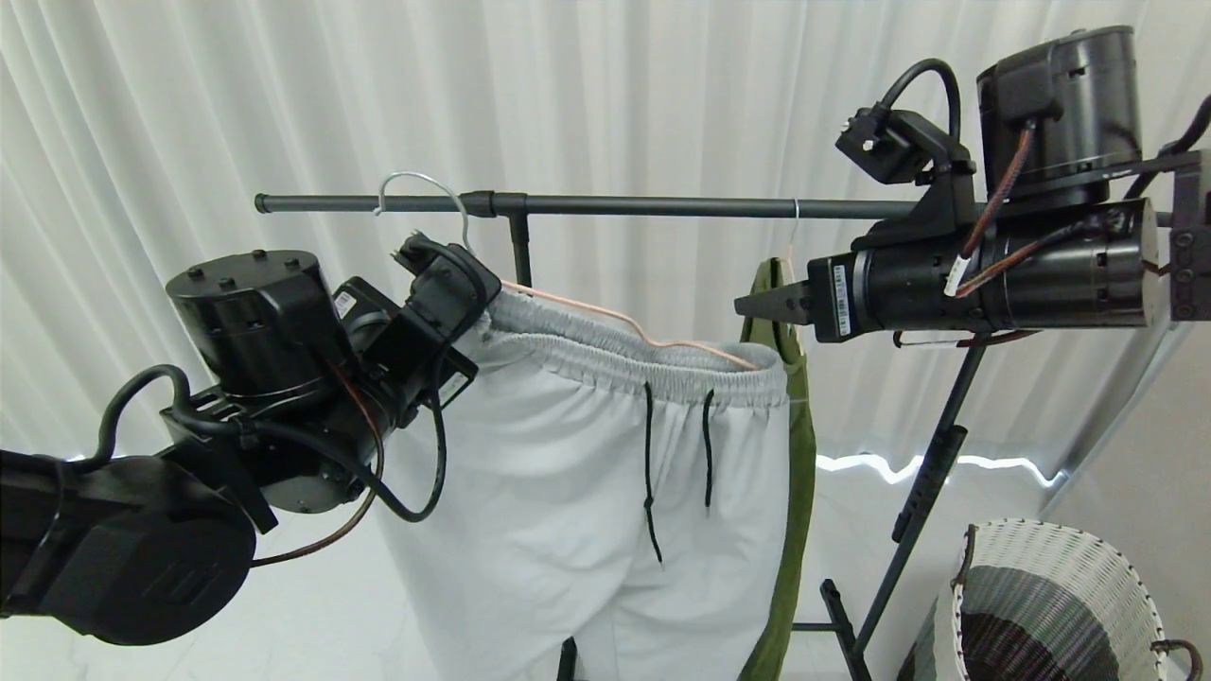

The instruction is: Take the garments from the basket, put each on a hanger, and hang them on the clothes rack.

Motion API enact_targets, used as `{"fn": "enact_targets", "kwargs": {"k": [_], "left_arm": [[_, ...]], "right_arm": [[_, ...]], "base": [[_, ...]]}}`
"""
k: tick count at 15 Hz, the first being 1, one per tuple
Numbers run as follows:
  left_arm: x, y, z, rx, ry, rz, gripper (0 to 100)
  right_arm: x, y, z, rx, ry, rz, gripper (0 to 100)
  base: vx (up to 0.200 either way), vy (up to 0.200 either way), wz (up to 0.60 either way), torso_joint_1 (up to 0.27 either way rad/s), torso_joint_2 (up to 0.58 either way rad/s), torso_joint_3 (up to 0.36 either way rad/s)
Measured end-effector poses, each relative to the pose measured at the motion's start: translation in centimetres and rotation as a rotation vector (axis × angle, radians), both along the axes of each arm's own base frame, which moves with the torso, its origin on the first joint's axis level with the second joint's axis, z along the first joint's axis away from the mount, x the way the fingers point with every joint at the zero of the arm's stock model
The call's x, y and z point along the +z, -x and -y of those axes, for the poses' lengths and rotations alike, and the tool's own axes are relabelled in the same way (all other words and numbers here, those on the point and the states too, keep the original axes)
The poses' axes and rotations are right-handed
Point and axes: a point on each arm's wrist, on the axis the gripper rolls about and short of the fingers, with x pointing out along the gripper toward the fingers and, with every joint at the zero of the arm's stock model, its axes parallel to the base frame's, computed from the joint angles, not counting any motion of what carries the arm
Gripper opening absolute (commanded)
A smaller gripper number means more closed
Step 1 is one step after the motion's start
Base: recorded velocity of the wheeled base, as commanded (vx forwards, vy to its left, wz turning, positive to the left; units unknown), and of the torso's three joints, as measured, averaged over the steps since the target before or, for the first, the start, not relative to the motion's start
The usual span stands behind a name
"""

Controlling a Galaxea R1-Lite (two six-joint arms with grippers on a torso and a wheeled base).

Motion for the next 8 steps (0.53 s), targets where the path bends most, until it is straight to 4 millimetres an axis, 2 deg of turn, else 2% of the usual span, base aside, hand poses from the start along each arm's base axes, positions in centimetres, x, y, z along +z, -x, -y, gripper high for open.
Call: {"fn": "enact_targets", "kwargs": {"k": [4, 8], "left_arm": [[0.1, -0.5, 0.2, -0.011, 0.008, 0.005, 0], [0.1, -1.1, 1.3, -0.034, 0.010, 0.009, 0]], "right_arm": [[-0.1, 1.0, 0.8, 0.051, 0.042, 0.093, 100], [-0.6, 2.0, -1.4, 0.143, 0.075, 0.145, 100]], "base": [[0.000, 0.000, 0.00, 0.000, 0.00, 0.000], [0.000, 0.000, 0.00, 0.000, 0.00, 0.000]]}}
